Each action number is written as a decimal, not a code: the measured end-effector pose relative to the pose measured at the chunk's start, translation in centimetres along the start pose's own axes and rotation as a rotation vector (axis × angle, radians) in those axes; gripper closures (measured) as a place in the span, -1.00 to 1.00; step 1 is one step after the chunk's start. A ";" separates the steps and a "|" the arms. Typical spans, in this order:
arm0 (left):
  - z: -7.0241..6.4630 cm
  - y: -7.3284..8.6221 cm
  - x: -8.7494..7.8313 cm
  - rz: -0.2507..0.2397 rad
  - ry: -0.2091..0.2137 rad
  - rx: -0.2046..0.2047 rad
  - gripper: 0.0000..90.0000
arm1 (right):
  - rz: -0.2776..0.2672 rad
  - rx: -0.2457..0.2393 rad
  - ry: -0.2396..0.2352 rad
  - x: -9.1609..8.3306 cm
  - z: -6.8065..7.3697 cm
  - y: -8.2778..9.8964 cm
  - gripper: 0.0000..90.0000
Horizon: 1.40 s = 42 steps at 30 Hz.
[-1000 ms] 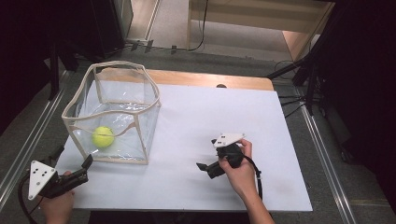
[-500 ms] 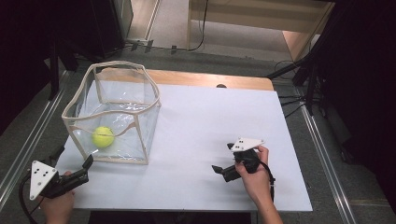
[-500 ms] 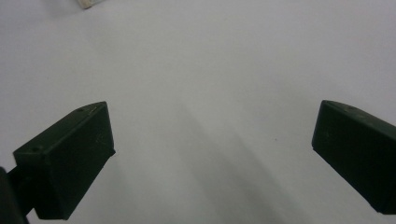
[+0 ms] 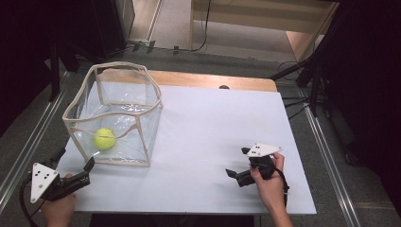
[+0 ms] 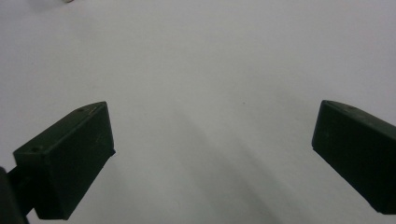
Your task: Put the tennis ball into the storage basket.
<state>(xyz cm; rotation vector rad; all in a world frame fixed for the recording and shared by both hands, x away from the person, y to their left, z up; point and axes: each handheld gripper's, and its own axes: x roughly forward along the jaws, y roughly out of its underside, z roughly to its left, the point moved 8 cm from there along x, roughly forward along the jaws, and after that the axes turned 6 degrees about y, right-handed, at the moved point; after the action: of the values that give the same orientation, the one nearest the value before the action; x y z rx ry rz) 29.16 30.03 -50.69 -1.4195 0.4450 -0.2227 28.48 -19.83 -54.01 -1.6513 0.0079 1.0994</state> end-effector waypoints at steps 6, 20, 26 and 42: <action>0.0 0.0 0.0 0.000 0.001 0.000 -0.85 | -0.023 0.032 0.022 -1.0 -1.1 1.0 -1.00; 0.0 0.0 0.0 -0.001 0.003 0.002 -0.85 | -0.054 0.102 0.066 -3.0 -3.5 3.3 -1.00; 0.0 0.0 0.0 -0.004 0.007 -0.006 -0.85 | -0.125 0.159 0.089 -4.5 -4.8 4.1 -1.00; 0.2 -0.2 -0.7 -0.040 0.028 -0.041 -0.85 | -0.244 0.254 0.154 -7.7 -7.2 7.2 -1.00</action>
<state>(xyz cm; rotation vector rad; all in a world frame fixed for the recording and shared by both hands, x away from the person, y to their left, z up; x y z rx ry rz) 28.63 30.45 -50.39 -1.4676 0.4467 -0.2673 25.05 -32.14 -54.69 -1.4608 0.0432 0.7519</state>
